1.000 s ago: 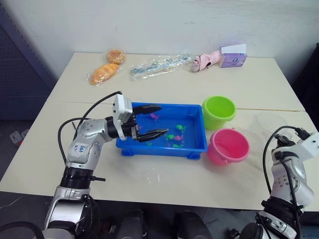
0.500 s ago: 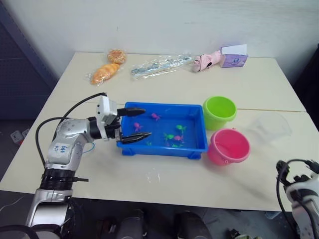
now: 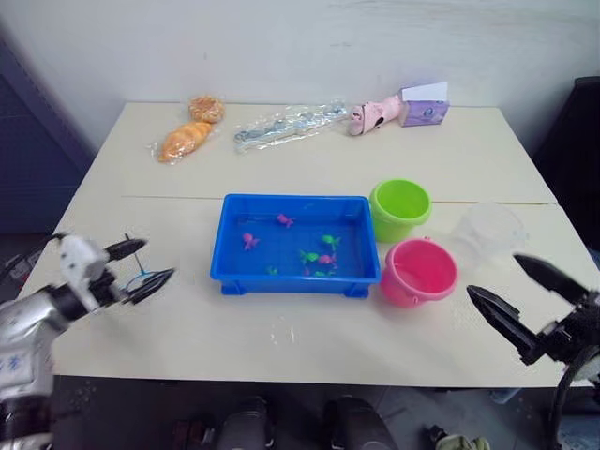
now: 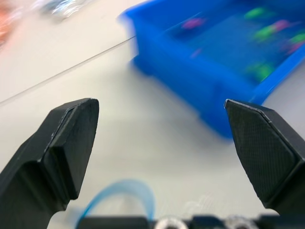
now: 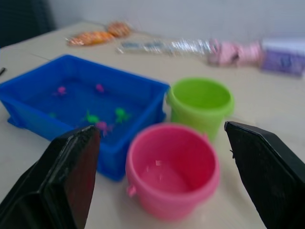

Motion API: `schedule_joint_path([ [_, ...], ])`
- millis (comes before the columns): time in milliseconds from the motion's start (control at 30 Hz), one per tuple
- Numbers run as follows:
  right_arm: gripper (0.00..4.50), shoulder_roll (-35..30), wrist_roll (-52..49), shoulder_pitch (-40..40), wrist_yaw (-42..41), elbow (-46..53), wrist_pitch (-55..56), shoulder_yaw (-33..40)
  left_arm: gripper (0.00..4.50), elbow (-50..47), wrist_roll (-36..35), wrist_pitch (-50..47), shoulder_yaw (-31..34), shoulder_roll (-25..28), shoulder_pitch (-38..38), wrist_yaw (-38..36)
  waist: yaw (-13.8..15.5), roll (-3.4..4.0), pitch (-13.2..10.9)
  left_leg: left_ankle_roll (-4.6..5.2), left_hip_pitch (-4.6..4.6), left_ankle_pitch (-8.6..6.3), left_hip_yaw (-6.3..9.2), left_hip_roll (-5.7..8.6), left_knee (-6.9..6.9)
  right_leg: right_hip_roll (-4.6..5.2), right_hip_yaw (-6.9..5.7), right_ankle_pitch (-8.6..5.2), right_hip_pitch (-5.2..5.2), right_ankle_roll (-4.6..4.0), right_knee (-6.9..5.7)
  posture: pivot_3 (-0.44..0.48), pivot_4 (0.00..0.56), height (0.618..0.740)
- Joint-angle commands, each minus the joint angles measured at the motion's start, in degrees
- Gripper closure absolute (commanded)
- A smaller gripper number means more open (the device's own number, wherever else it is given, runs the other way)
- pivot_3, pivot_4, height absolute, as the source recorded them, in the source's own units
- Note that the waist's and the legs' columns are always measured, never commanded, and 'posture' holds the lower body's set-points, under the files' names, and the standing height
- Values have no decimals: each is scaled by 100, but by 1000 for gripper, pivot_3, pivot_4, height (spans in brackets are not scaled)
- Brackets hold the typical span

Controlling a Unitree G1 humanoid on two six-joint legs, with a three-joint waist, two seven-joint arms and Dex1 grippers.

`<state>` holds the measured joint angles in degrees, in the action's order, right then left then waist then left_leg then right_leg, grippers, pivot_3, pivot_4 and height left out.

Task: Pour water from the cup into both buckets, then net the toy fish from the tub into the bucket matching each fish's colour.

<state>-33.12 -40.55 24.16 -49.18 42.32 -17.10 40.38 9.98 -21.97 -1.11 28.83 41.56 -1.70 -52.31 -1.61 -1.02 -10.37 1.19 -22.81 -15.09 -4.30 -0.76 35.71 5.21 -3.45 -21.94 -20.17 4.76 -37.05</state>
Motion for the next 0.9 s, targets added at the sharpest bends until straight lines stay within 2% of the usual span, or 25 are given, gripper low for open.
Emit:
schedule_joint_path([
  [33,67,21,492,17,-800,-380,1020,-515,0,-165,36,285,794,-142,-648,595,60,-11,-2,3,-1,-2,7,2,0,5,-6,0,4,0,4,0,150,740],
  [100,67,93,456,-216,-817,-452,1163,-875,0,-232,-172,-295,1352,-359,-1215,1161,70,-13,-1,10,-1,-9,7,6,2,12,-7,0,10,0,9,0,150,740],
  [200,67,170,336,-656,-685,-428,1219,-1339,0,-611,-290,-718,1616,-667,-1996,1400,-2,-26,-8,12,2,-17,7,7,9,17,-6,0,19,0,17,0,150,740],
  [300,67,136,303,-856,-693,-427,1179,-1647,0,-1093,-270,-1040,1624,-902,-2248,1827,23,-30,-15,-20,25,-38,6,6,9,18,-5,0,45,-1,30,0,150,740],
  [433,67,154,54,-1158,-495,-338,1021,-1887,0,-1720,72,-1690,1225,-884,-2213,2384,152,-30,-17,-24,34,-40,13,5,-2,18,-7,-3,59,-10,54,0,150,740],
  [500,67,83,54,-1251,-495,-356,1022,-1955,0,-2006,4,-2261,1017,-841,-1746,2788,180,-27,-18,-24,32,-40,13,6,-2,20,-7,-2,59,-11,58,0,150,740],
  [600,67,4,174,-1235,-583,-371,1111,-2052,0,-2374,-169,-3410,674,-890,-613,3617,263,-29,-17,-24,29,-39,15,6,-1,19,-14,-1,58,-12,55,0,150,740],
  [733,67,-55,292,-1161,-571,-303,1175,-2174,0,-2400,8,-4595,85,-984,684,4417,222,-33,-14,-6,31,-25,14,6,6,18,-23,3,66,-7,48,0,150,740],
  [800,67,-63,335,-1127,-497,-258,1190,-2187,0,-2006,219,-4804,-185,-1093,1403,4804,184,-33,-14,-18,35,-27,11,9,17,18,-25,3,69,-5,34,0,150,740],
  [900,67,-13,361,-1199,-212,-94,1143,-2185,0,-1076,918,-4664,-755,-1139,2235,5383,151,-37,-15,-21,34,-28,10,10,31,14,-32,3,68,-3,19,0,150,740],
])
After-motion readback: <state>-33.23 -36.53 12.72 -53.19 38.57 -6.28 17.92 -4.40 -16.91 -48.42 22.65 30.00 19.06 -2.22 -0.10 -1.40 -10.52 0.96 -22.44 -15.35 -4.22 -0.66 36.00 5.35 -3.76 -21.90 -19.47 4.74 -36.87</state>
